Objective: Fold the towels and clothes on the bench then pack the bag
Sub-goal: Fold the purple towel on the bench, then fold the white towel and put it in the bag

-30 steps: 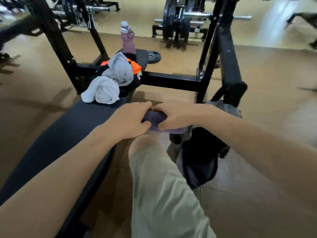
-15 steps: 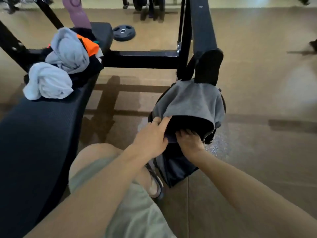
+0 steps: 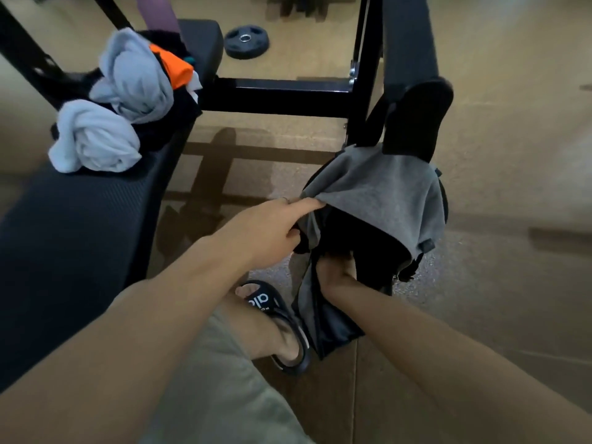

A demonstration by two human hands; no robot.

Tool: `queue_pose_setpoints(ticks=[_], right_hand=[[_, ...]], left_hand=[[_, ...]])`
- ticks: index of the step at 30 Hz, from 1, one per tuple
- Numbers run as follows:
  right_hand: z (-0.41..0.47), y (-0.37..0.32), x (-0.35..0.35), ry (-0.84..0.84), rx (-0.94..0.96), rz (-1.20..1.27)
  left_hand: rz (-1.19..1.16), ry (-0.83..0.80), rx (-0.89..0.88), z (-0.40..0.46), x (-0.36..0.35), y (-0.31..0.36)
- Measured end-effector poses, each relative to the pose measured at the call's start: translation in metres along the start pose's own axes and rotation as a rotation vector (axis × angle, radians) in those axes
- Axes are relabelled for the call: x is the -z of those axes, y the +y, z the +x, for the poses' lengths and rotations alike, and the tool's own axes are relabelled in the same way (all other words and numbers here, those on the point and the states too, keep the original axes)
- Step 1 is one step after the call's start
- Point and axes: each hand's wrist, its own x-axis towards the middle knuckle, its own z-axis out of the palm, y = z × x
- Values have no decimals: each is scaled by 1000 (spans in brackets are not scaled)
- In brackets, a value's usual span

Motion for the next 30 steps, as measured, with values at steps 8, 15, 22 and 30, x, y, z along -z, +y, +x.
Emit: queue_pose_setpoints(ticks=[8, 15, 22, 30], right_hand=[[-56, -80, 91, 84, 276, 45], [-21, -147, 172, 421, 431, 402], [62, -256, 215, 353, 534, 712], [123, -321, 234, 525, 280, 1032]], left_hand=[[-107, 199, 182, -69, 44, -55], [-365, 481, 632, -124, 26, -163], [-567, 586, 817, -136, 2, -229], [-699, 679, 839, -132, -1, -245]])
